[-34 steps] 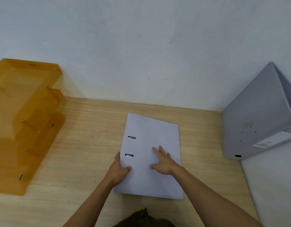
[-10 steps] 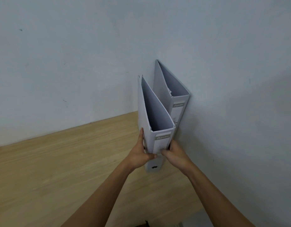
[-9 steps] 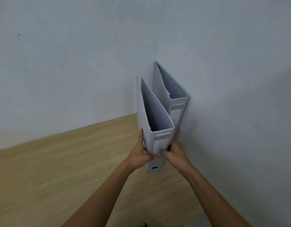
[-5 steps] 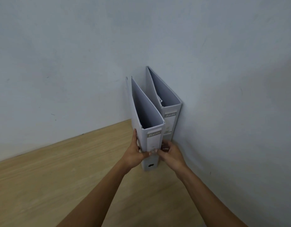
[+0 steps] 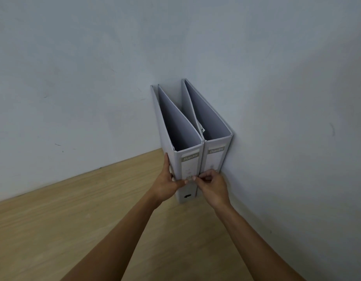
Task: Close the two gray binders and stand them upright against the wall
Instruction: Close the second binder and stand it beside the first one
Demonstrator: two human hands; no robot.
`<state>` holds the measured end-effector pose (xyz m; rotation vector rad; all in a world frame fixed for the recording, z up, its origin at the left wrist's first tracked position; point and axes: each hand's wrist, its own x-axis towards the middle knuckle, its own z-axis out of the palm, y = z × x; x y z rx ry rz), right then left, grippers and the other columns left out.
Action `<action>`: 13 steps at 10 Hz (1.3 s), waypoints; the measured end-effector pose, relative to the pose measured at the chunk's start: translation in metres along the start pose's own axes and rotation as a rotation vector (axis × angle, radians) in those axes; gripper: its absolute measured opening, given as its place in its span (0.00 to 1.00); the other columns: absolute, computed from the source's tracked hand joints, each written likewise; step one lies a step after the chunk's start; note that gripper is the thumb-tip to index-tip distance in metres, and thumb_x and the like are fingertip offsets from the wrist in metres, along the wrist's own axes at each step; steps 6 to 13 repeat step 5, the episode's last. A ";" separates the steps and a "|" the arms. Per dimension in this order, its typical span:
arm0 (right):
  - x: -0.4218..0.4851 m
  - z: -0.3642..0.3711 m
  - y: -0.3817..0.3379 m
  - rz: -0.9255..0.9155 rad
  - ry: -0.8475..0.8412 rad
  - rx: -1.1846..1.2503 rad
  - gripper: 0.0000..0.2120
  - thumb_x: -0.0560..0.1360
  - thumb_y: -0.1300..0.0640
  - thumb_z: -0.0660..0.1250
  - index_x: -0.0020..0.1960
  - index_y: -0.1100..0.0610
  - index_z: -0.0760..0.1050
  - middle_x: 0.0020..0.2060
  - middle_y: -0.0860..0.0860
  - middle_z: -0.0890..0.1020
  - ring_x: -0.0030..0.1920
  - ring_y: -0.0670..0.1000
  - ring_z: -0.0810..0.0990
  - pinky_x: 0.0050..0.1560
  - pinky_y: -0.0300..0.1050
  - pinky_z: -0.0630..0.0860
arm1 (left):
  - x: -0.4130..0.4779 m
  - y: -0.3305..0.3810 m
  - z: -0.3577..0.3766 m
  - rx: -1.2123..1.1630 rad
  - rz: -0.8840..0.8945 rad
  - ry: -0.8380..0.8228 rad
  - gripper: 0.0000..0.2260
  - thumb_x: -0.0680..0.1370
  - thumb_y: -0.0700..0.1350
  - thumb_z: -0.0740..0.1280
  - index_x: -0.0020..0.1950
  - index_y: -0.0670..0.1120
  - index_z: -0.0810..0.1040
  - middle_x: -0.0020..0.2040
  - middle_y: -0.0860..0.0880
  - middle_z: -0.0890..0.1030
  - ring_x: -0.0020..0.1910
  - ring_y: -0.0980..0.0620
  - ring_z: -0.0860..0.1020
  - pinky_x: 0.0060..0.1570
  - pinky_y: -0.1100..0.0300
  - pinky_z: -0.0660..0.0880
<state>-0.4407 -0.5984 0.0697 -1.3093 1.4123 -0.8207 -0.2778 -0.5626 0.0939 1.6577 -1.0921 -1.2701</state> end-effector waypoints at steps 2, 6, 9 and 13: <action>-0.001 0.001 0.002 -0.009 0.022 0.014 0.09 0.72 0.54 0.76 0.44 0.57 0.78 0.40 0.48 0.83 0.44 0.45 0.81 0.43 0.38 0.77 | 0.005 -0.006 -0.001 0.004 -0.002 -0.017 0.53 0.74 0.42 0.76 0.82 0.60 0.40 0.77 0.51 0.67 0.75 0.48 0.66 0.69 0.41 0.73; -0.009 -0.001 -0.005 0.134 -0.093 -0.047 0.04 0.75 0.59 0.67 0.45 0.51 0.75 0.45 0.50 0.80 0.46 0.51 0.80 0.48 0.50 0.80 | -0.019 -0.007 -0.004 0.103 -0.021 0.043 0.48 0.76 0.47 0.74 0.84 0.53 0.43 0.84 0.49 0.54 0.75 0.42 0.70 0.67 0.44 0.75; -0.009 -0.001 -0.005 0.134 -0.093 -0.047 0.04 0.75 0.59 0.67 0.45 0.51 0.75 0.45 0.50 0.80 0.46 0.51 0.80 0.48 0.50 0.80 | -0.019 -0.007 -0.004 0.103 -0.021 0.043 0.48 0.76 0.47 0.74 0.84 0.53 0.43 0.84 0.49 0.54 0.75 0.42 0.70 0.67 0.44 0.75; -0.009 -0.001 -0.005 0.134 -0.093 -0.047 0.04 0.75 0.59 0.67 0.45 0.51 0.75 0.45 0.50 0.80 0.46 0.51 0.80 0.48 0.50 0.80 | -0.019 -0.007 -0.004 0.103 -0.021 0.043 0.48 0.76 0.47 0.74 0.84 0.53 0.43 0.84 0.49 0.54 0.75 0.42 0.70 0.67 0.44 0.75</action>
